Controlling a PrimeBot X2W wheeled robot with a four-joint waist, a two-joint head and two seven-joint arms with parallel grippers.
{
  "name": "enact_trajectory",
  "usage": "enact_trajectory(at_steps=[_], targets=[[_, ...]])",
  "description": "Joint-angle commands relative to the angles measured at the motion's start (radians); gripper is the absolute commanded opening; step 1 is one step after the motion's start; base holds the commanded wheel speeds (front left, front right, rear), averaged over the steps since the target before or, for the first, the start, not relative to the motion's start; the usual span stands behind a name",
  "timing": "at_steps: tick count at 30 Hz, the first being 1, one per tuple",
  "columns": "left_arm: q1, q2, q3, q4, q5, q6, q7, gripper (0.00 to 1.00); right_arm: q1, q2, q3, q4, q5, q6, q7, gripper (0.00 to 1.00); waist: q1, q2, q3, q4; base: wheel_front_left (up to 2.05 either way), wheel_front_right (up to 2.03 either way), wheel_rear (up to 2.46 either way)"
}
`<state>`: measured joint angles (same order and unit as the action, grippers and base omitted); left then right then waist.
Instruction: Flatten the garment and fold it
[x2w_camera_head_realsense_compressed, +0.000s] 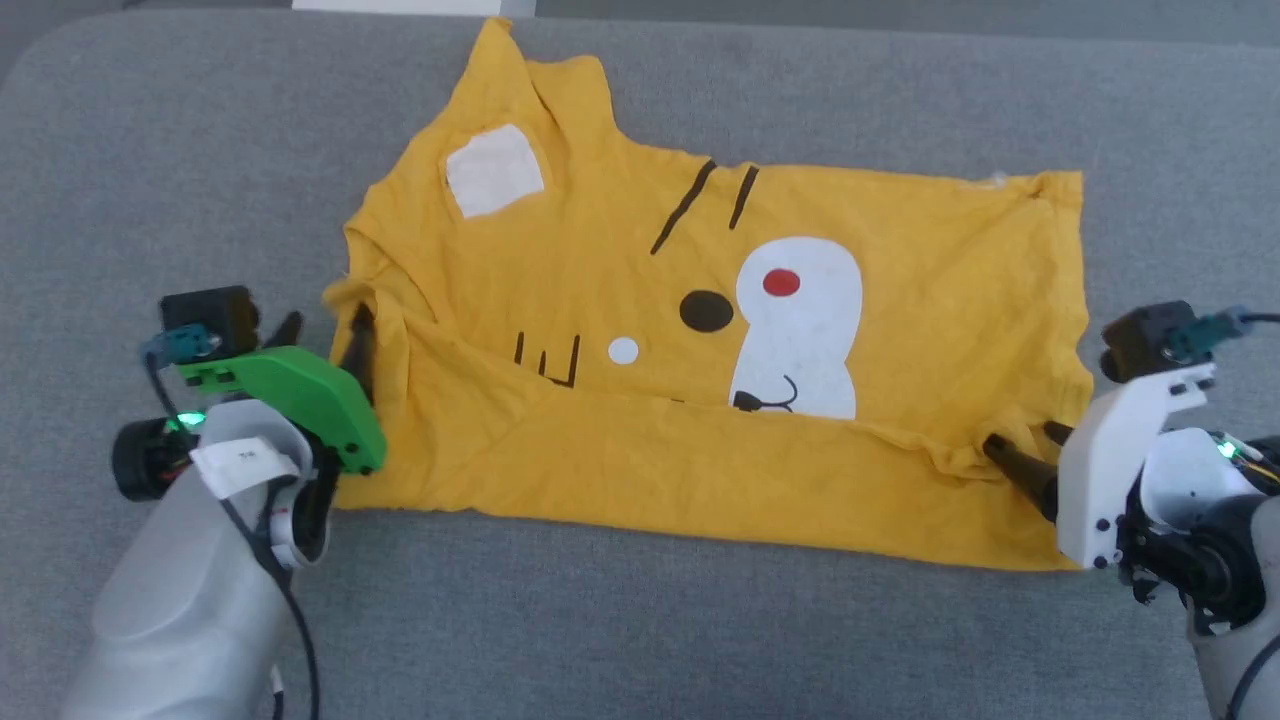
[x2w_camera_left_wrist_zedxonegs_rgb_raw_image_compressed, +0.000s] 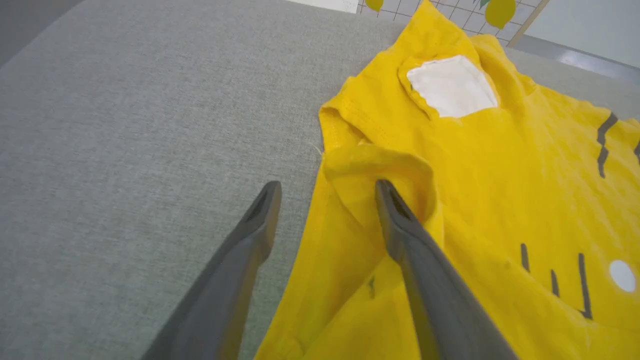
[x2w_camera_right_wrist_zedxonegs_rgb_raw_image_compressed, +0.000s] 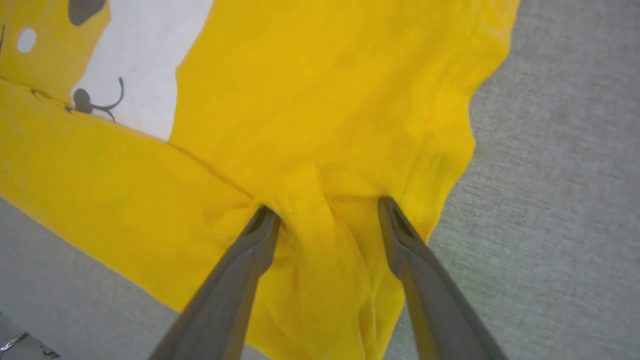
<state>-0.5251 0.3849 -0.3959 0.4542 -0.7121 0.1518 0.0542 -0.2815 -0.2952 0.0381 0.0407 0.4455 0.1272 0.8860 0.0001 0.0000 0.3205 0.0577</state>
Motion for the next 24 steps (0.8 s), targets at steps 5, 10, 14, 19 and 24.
enact_trajectory(at_steps=[5, 10, 14, 19, 24], targets=[[0.043, 0.051, 0.024, -0.054, 0.018, 0.035, -0.041, 1.0, 0.065, 0.042, -0.087, -0.025, 0.032, 0.003, -0.069, 1.0, -0.0001, 0.0, -0.123, 0.009, 0.0, 0.0, 0.0], [0.141, 0.073, 0.018, -0.161, -0.009, 0.095, 0.064, 1.0, 0.137, 0.076, -0.158, -0.084, 0.026, 0.003, -0.078, 1.0, -0.0001, 0.0, -0.164, 0.02, 0.0, 0.0, 0.0], [0.225, 0.083, -0.001, -0.266, -0.05, 0.139, 0.189, 1.0, 0.179, 0.104, -0.206, -0.139, 0.02, 0.003, -0.071, 1.0, -0.0001, 0.0, -0.169, 0.022, 0.0, 0.0, 0.0], [0.283, 0.126, -0.029, -0.335, -0.067, 0.191, 0.333, 1.0, 0.206, 0.129, -0.236, -0.192, 0.009, 0.003, -0.055, 1.0, -0.0001, 0.0, -0.158, 0.011, 0.0, 0.0, 0.0], [0.265, 0.147, -0.05, -0.321, -0.064, 0.193, 0.392, 1.0, 0.206, 0.141, -0.245, -0.227, 0.008, 0.003, -0.039, 1.0, -0.0001, 0.0, -0.117, -0.007, 0.0, 0.0, 0.0]])
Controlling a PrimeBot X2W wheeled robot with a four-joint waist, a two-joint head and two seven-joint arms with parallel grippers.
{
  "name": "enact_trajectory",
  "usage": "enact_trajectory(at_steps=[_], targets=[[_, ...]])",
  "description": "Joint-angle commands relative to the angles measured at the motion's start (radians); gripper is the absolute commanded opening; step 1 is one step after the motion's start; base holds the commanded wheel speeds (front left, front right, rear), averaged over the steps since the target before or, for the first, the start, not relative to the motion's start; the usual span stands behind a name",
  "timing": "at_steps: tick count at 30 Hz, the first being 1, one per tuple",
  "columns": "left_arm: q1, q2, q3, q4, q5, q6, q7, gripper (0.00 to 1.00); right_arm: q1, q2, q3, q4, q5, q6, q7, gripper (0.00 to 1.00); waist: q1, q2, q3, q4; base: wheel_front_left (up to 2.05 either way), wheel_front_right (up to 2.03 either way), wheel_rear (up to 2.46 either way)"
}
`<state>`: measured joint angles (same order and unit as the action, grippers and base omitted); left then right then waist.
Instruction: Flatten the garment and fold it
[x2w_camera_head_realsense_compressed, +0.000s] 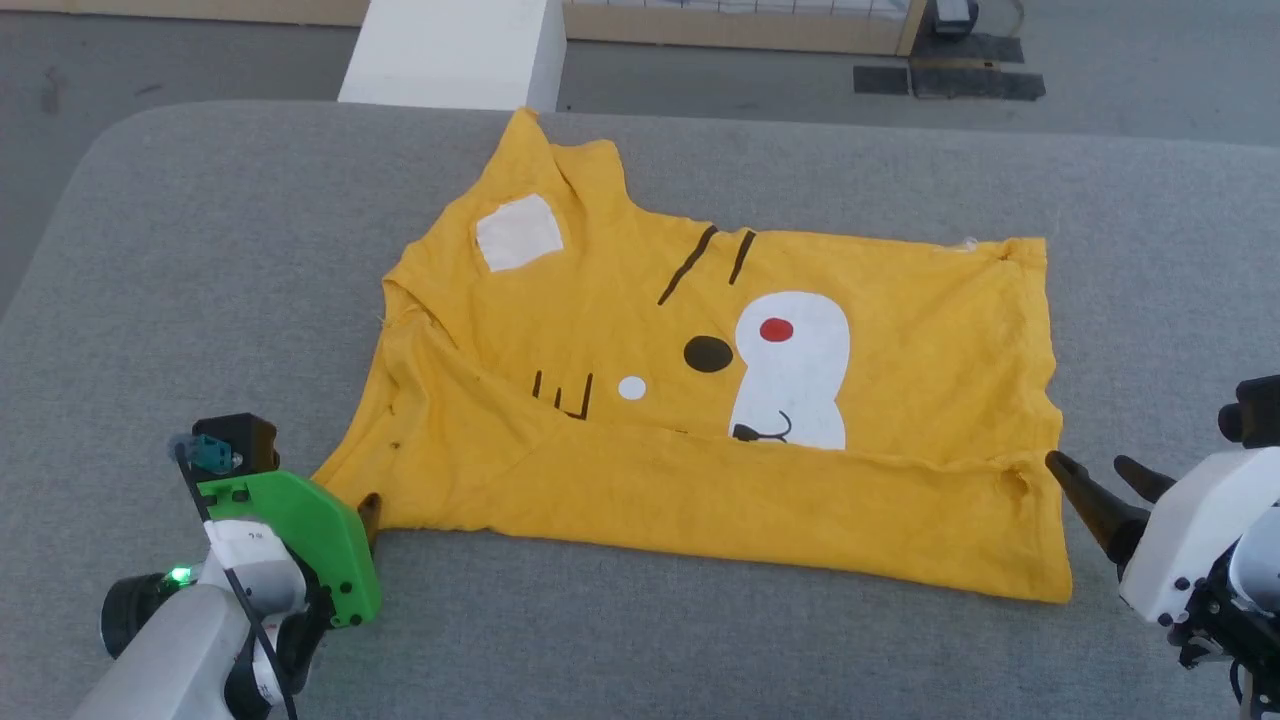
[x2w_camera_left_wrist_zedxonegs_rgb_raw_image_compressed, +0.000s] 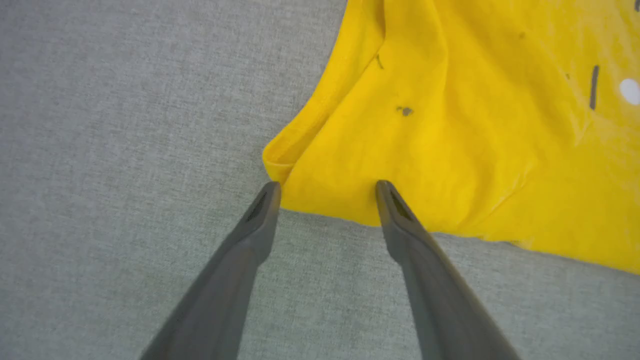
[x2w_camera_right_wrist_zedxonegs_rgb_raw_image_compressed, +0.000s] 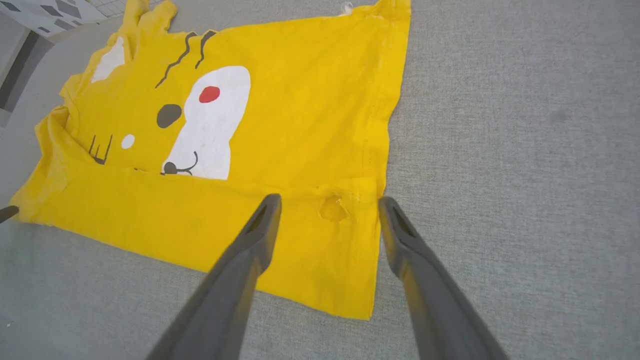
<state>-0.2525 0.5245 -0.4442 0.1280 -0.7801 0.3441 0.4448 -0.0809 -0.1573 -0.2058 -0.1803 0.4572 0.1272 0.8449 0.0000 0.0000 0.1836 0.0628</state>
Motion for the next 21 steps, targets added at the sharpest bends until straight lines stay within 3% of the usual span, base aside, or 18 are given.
enact_trajectory(at_steps=[1, 9, 10, 11, 16, 21], targets=[[-0.014, 0.009, -0.002, 0.017, 0.005, 0.0, 0.004, 1.0, 0.004, 0.003, -0.001, -0.011, -0.004, 0.003, 0.005, 1.0, 0.0, 0.0, 0.028, -0.016, 0.0, 0.0, 0.0], [-0.024, -0.025, 0.001, 0.117, -0.06, -0.014, 0.065, 1.0, -0.01, -0.003, 0.007, -0.04, -0.002, 0.003, 0.015, 1.0, 0.0, 0.0, 0.076, -0.042, 0.0, 0.0, 0.0], [-0.02, -0.028, -0.003, 0.121, -0.064, -0.021, 0.068, 0.32, -0.009, -0.006, 0.008, -0.042, -0.003, 0.003, 0.017, 1.0, 0.0, 0.0, 0.077, -0.042, 0.0, 0.0, 0.0], [-0.018, -0.035, 0.001, 0.12, -0.074, -0.03, 0.062, 0.03, -0.006, -0.008, 0.008, -0.045, -0.003, 0.003, 0.019, 1.0, 0.0, 0.0, 0.078, -0.041, 0.0, 0.0, 0.0], [-0.006, -0.041, 0.028, 0.111, -0.088, -0.053, 0.002, 0.0, 0.028, -0.04, 0.012, -0.082, -0.062, 0.003, 0.036, 1.0, 0.0, 0.0, 0.068, -0.028, 0.0, 0.0, 0.0], [0.021, -0.042, 0.074, 0.039, -0.097, -0.043, -0.072, 0.0, 0.06, -0.036, 0.04, -0.107, -0.156, 0.003, 0.061, 1.0, 0.0, 0.0, 0.059, -0.022, 0.0, 0.0, 0.0]])
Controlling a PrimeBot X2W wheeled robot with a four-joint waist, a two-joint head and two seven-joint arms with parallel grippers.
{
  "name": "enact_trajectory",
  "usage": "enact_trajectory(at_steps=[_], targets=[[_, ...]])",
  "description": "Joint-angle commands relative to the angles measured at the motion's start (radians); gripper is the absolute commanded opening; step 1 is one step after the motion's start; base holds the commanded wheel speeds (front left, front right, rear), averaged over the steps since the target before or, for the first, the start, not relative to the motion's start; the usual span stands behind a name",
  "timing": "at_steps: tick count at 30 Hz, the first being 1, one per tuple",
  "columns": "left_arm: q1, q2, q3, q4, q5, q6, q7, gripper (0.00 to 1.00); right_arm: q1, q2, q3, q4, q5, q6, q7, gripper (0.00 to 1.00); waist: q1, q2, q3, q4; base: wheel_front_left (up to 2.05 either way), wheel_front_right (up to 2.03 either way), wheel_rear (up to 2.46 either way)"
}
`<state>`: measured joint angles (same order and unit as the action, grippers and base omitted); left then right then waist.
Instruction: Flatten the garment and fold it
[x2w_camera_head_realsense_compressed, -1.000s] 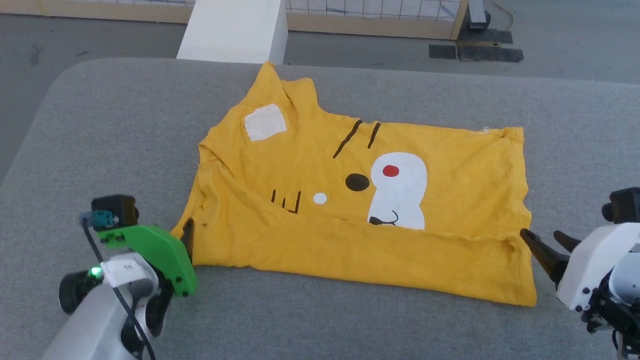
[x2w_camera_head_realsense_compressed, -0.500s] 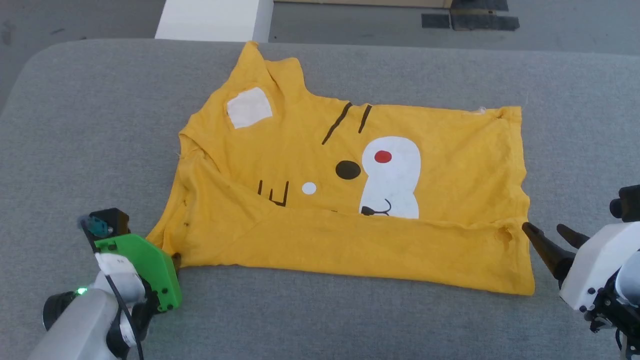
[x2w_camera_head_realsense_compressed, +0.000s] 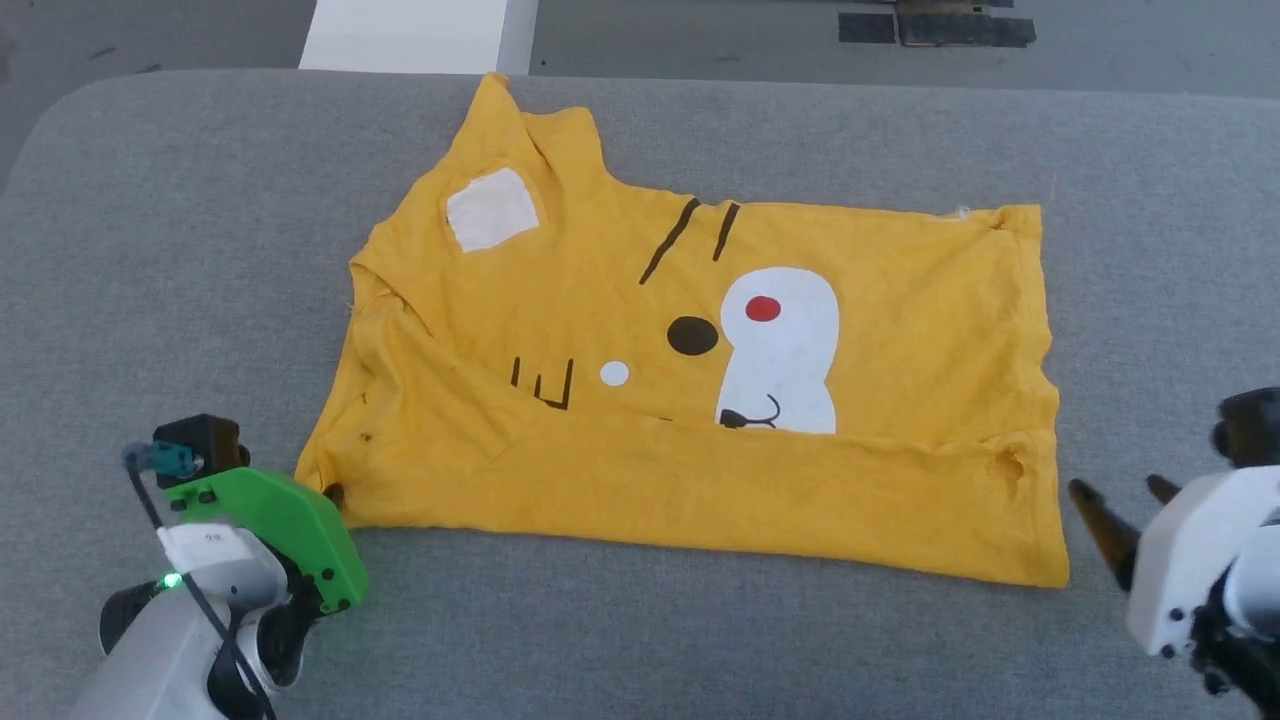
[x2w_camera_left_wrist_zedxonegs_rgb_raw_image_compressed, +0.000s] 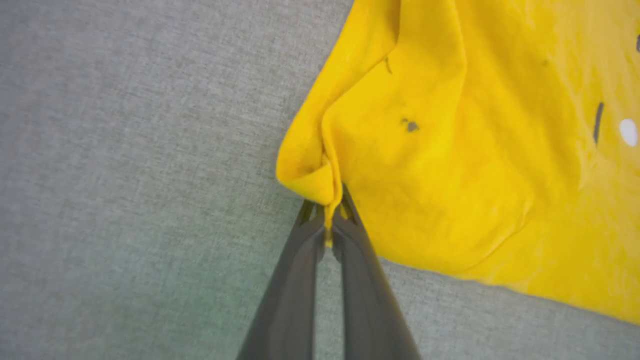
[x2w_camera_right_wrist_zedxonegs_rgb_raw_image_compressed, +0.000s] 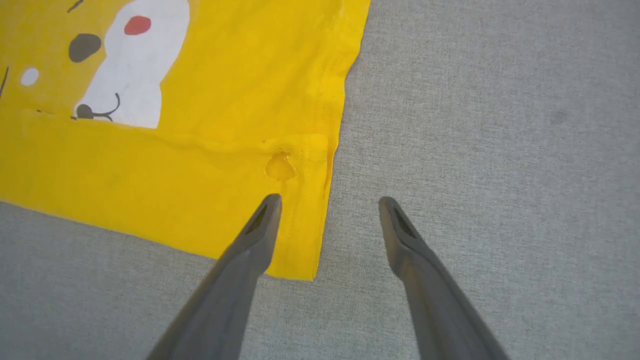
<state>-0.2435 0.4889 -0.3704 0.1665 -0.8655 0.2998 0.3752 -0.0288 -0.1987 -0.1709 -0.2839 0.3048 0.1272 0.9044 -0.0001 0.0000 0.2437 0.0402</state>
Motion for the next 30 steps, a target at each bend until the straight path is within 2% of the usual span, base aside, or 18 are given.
enact_trajectory(at_steps=[1, 12, 20, 21, 22, 30], targets=[[0.022, -0.003, 0.005, -0.018, -0.01, 0.009, -0.01, 0.0, 0.009, 0.012, 0.019, 0.0, -0.021, 0.003, 0.008, 1.0, 0.0001, 0.0, -0.001, 0.001, 0.0, 0.0, 0.0], [0.053, -0.002, 0.0, -0.114, -0.002, 0.034, -0.018, 0.0, -0.017, 0.028, 0.102, 0.174, -0.134, 0.003, 0.008, 1.0, 0.0001, 0.0, 0.045, 0.031, 0.0, 0.0, 0.0], [0.051, -0.016, -0.008, -0.101, -0.011, 0.023, -0.023, 0.0, -0.019, 0.015, 0.181, 0.283, -0.129, 0.003, 0.007, 1.0, 0.0001, 0.0, 0.049, 0.035, 0.0, 0.0, 0.0], [0.052, -0.017, -0.008, -0.098, -0.012, 0.022, -0.024, 0.0, -0.02, 0.014, 0.184, 0.289, -0.124, 0.003, 0.008, 0.29, 0.0001, 0.0, 0.045, 0.033, 0.0, 0.0, 0.0], [0.055, -0.019, -0.007, -0.096, -0.016, 0.021, -0.026, 0.0, -0.024, 0.009, 0.19, 0.292, -0.115, 0.003, 0.008, 0.0, 0.0001, 0.0, 0.04, 0.032, 0.0, 0.0, 0.0], [0.069, 0.001, 0.025, -0.127, -0.041, 0.01, -0.034, 0.0, -0.061, -0.048, 0.172, 0.242, -0.018, 0.003, -0.01, 0.0, 0.0001, 0.0, -0.032, 0.017, 0.0, 0.0, 0.0]])
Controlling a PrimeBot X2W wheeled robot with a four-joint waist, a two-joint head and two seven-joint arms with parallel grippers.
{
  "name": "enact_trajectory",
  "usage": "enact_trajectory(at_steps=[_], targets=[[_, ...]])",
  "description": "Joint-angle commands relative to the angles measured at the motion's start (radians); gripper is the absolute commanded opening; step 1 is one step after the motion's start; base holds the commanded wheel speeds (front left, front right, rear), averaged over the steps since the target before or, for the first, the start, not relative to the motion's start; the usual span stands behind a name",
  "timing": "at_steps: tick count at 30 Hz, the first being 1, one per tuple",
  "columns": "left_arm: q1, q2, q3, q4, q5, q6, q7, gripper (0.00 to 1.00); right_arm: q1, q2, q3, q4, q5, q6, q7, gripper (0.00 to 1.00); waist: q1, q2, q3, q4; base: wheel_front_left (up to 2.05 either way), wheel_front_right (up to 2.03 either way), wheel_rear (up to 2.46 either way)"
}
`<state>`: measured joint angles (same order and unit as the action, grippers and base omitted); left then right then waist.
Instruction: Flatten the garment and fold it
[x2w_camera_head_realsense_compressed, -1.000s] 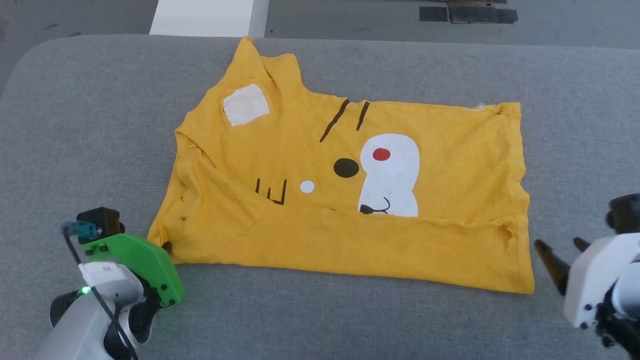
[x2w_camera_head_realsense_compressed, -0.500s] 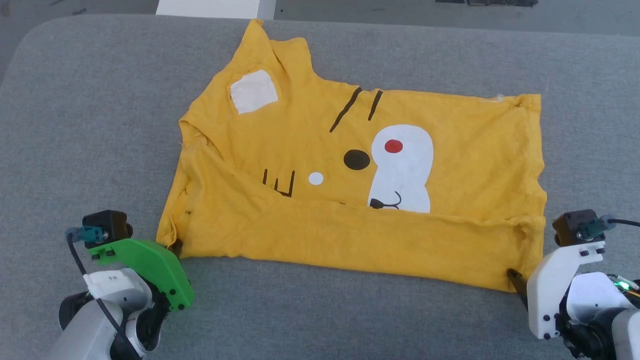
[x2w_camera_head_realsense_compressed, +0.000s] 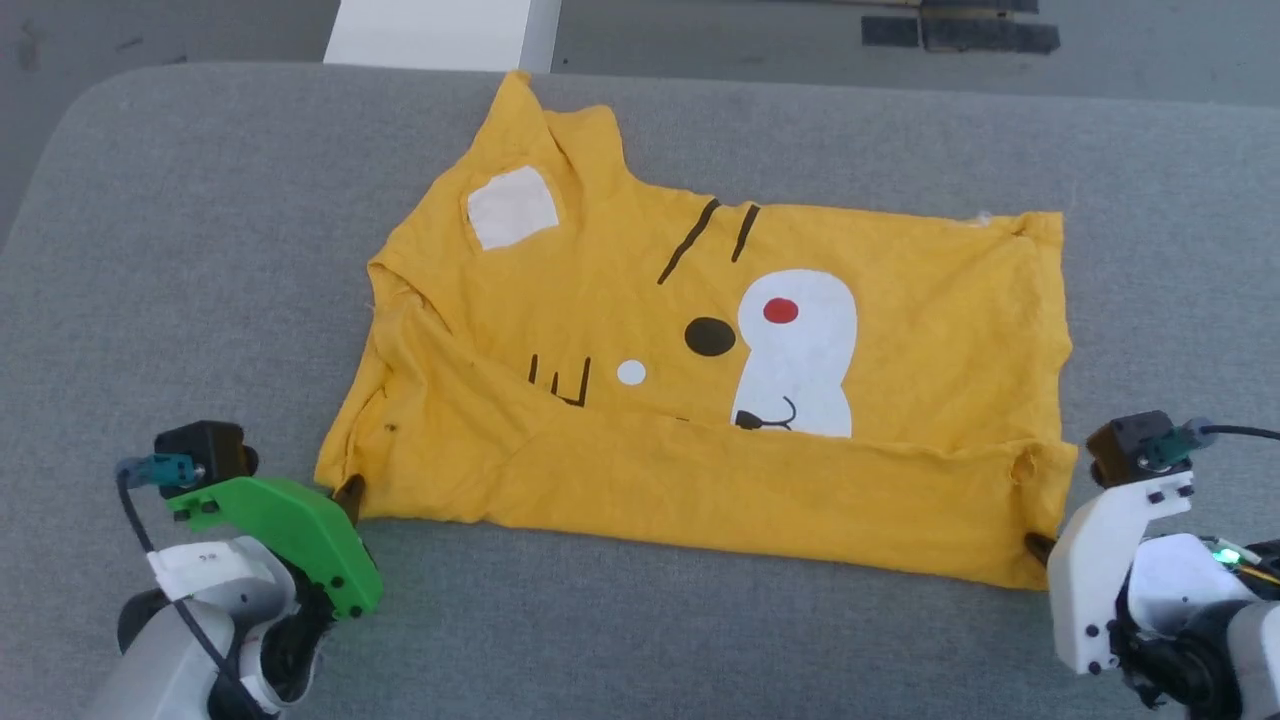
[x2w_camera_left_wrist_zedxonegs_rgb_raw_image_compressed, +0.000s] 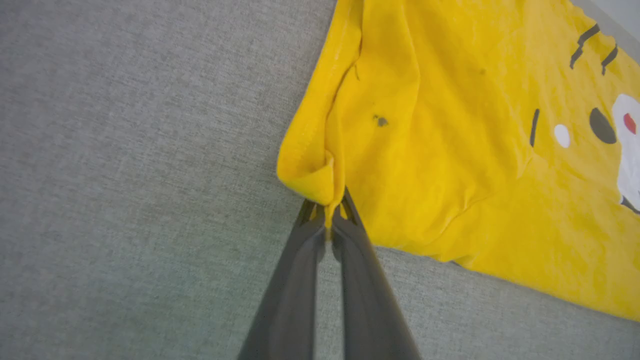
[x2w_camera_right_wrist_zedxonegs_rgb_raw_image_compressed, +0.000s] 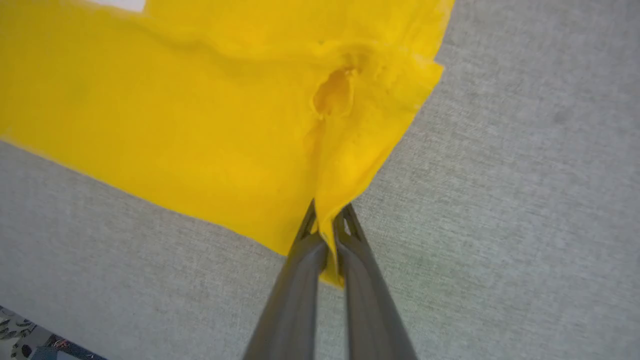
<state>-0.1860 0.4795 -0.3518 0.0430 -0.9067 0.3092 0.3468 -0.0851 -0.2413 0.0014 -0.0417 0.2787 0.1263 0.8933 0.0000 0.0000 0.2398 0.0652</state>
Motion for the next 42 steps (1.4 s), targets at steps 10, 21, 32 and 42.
enact_trajectory(at_steps=[10, 21, 32, 42], targets=[[0.111, 0.09, 0.059, -0.152, -0.016, 0.082, 0.047, 0.0, 0.04, -0.075, -0.086, -0.14, 0.097, 0.004, 0.087, 0.0, 0.0, 0.0, -0.124, -0.019, 0.0, 0.0, 0.0], [0.283, 0.051, 0.041, -0.116, -0.084, 0.14, 0.095, 0.0, 0.166, -0.045, -0.08, -0.07, 0.084, 0.004, 0.136, 0.0, 0.0, 0.0, -0.124, -0.022, 0.0, 0.0, 0.0], [0.209, 0.031, 0.046, 0.012, -0.091, 0.092, 0.071, 1.0, 0.14, -0.022, -0.062, 0.045, 0.087, 0.004, 0.048, 1.0, 0.0, 0.0, -0.132, -0.02, 0.0, 0.0, 0.0], [0.088, 0.107, 0.127, -0.162, 0.042, 0.108, -0.098, 1.0, 0.038, 0.001, -0.228, -0.109, 0.094, 0.004, -0.097, 1.0, 0.0, 0.0, -0.152, -0.034, 0.0, 0.0, 0.0]])
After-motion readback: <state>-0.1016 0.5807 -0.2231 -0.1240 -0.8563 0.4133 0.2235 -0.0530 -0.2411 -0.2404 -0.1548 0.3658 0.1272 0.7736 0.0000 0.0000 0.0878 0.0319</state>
